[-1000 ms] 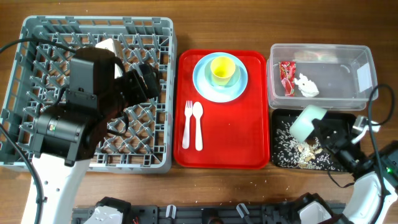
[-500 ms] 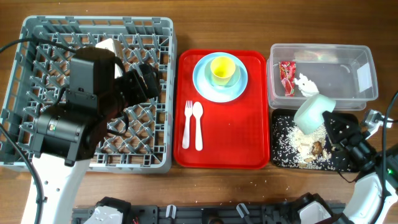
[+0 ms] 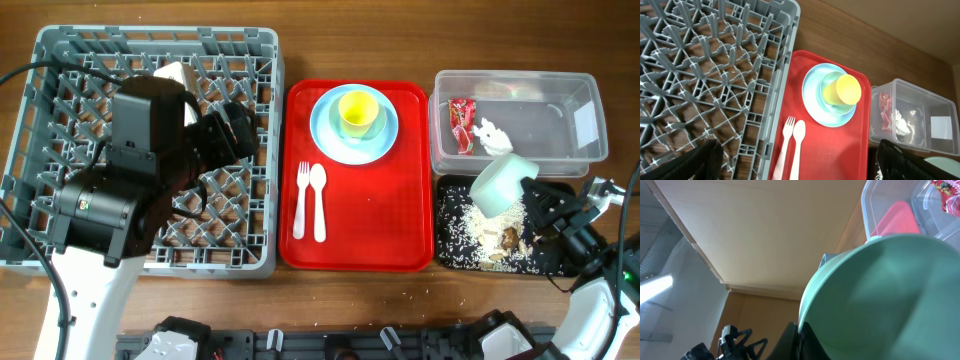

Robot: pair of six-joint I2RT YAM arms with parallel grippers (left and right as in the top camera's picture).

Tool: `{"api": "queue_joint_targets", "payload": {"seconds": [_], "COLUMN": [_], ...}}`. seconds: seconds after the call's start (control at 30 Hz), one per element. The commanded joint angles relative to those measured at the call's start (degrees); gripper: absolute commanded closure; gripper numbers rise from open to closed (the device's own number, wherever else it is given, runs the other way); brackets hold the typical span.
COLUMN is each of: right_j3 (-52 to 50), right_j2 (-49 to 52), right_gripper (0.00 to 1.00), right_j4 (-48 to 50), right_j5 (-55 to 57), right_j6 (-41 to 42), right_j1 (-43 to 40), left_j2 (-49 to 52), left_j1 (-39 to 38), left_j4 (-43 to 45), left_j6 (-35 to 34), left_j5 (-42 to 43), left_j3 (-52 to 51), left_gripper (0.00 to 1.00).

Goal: Sort waste into correct bins and load items into the dishwasher rack
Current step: 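Lift the bowl over the black tray and tip out the rice, then return the emptied green bowl onto the red tray and release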

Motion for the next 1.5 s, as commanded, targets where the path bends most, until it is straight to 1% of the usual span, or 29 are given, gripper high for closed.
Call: {"api": "queue_joint_targets", "payload": {"seconds": [0.0, 0.17, 0.2, 0.23, 0.27, 0.3, 0.37, 0.4, 0.43, 0.47, 0.5, 0.53, 0.57, 0.6, 0.67, 0.7, 0.77, 0.87, 0.9, 0.97, 1.03, 1.1, 1.17, 1.2, 1.23, 1.3, 1.37, 1.43, 1.47], "right_j3": [0.28, 0.28, 0.31, 0.28, 0.28, 0.28, 0.31, 0.35, 0.37, 0.81, 1.42, 1.84, 2.67, 3.69, 5.33, 6.34, 6.67, 7.56, 8.68, 13.16, 19.28, 26.01, 29.81, 30.80, 32.15, 33.68, 33.94, 33.92, 33.92], "right_j2": [-0.13, -0.11, -0.33, -0.63, -0.76, -0.70, -0.85, -1.09, -1.51, -1.92, -2.34, -2.36, -2.10, -1.66, -1.09, -0.81, 0.33, 3.85, 5.29, 8.74, 11.72, 14.16, 14.53, 14.51, 14.51, 14.51, 14.51, 14.78, 15.06], "right_gripper": [0.96, 0.96, 0.96, 0.96, 0.96, 0.96, 0.96, 0.96, 0.96, 0.95, 0.95, 0.95, 0.95, 0.95, 0.95, 0.95, 0.95, 0.95, 0.95, 0.96, 0.95, 0.95, 0.95, 0.95, 0.95, 0.95, 0.95, 0.95, 0.95], "right_j4": [-0.83, 3.52, 1.57, -0.09, 1.77, 7.19, 12.00, 16.68, 26.97, 36.06, 44.54, 55.08, 71.78, 84.78, 94.01, 93.33, 87.89, 84.94, 84.72, 78.60, 67.30, 52.24, 38.07, 33.00, 24.76, 14.43, 7.78, -3.39, -7.34], "right_j5": [-3.61, -3.72, -3.72, -3.69, -3.48, -2.97, -3.69, -3.67, -3.61, -2.01, -0.94, -0.28, 1.27, 2.86, 4.33, 4.96, 9.68, 18.03, 19.41, 18.60, 16.63, 14.03, 16.79, 20.06, 27.85, 42.36, 55.30, 76.39, 84.17], "right_j6": [4.20, 4.72, 8.17, 8.92, 8.85, 9.90, 17.90, 23.43, 31.82, 35.65, 42.80, 53.35, 65.57, 76.83, 85.37, 85.79, 83.62, 78.84, 75.14, 68.81, 59.84, 46.27, 34.07, 30.38, 25.31, 16.92, 9.05, -0.13, -1.46], "right_j1": [-0.20, -0.20, -0.04, -0.02, -0.04, -0.04, 0.07, 0.31, 1.01, 1.97, 3.19, 4.83, 7.04, 9.14, 11.69, 13.16, 14.69, 15.67, 16.37, 19.30, 23.93, 30.21, 37.59, 40.57, 45.51, 54.82, 64.30, 78.79, 84.08], "left_j2": [-0.33, -0.33, -0.33, -0.33, -0.33, -0.33, -0.33, -0.33, -0.33, -0.33, -0.33, -0.33, -0.33, -0.33, -0.33, -0.33, -0.33, -0.33, -0.33, -0.33, -0.33, -0.33, -0.33, -0.33, -0.33, -0.33, -0.33, -0.33, -0.33], "left_j1": [0.37, 0.37, 0.37, 0.37, 0.37, 0.37, 0.37, 0.37, 0.37, 0.37, 0.37, 0.37, 0.37, 0.37, 0.37, 0.37, 0.37, 0.37, 0.37, 0.37, 0.37, 0.37, 0.37, 0.37, 0.37, 0.37, 0.37, 0.37, 0.37], "left_j4": [0.13, 0.13, 0.13, 0.13, 0.13, 0.13, 0.13, 0.11, 0.13, 0.13, 0.13, 0.13, 0.13, 0.13, 0.11, 0.13, 0.13, 0.13, 0.11, 0.13, 0.13, 0.11, 0.13, 0.13, 0.13, 0.13, 0.13, 0.13, 0.13], "left_j6": [0.26, 0.26, 0.26, 0.26, 0.26, 0.26, 0.26, 0.26, 0.26, 0.26, 0.26, 0.26, 0.26, 0.26, 0.26, 0.26, 0.26, 0.26, 0.26, 0.26, 0.26, 0.26, 0.26, 0.26, 0.26, 0.26, 0.26, 0.26, 0.26], "left_j5": [-0.15, -0.15, -0.15, -0.15, -0.15, -0.13, -0.15, -0.13, -0.15, -0.15, -0.13, -0.15, -0.15, -0.13, -0.15, -0.15, -0.15, -0.15, -0.15, -0.15, -0.15, -0.15, -0.15, -0.15, -0.15, -0.15, -0.15, -0.15, -0.15], "left_j3": [0.15, 0.15, 0.15, 0.15, 0.15, 0.15, 0.15, 0.15, 0.15, 0.15, 0.15, 0.15, 0.15, 0.15, 0.15, 0.15, 0.15, 0.15, 0.15, 0.15, 0.15, 0.15, 0.15, 0.15, 0.15, 0.15, 0.15, 0.15, 0.15], "left_gripper": [0.00, 0.00, 0.00, 0.00, 0.00, 0.00, 0.00, 0.00, 0.00, 0.00, 0.00, 0.00, 0.00, 0.00, 0.00, 0.00, 0.00, 0.00, 0.00, 0.00, 0.00, 0.00, 0.00, 0.00, 0.00, 0.00, 0.00, 0.00, 0.00]}}
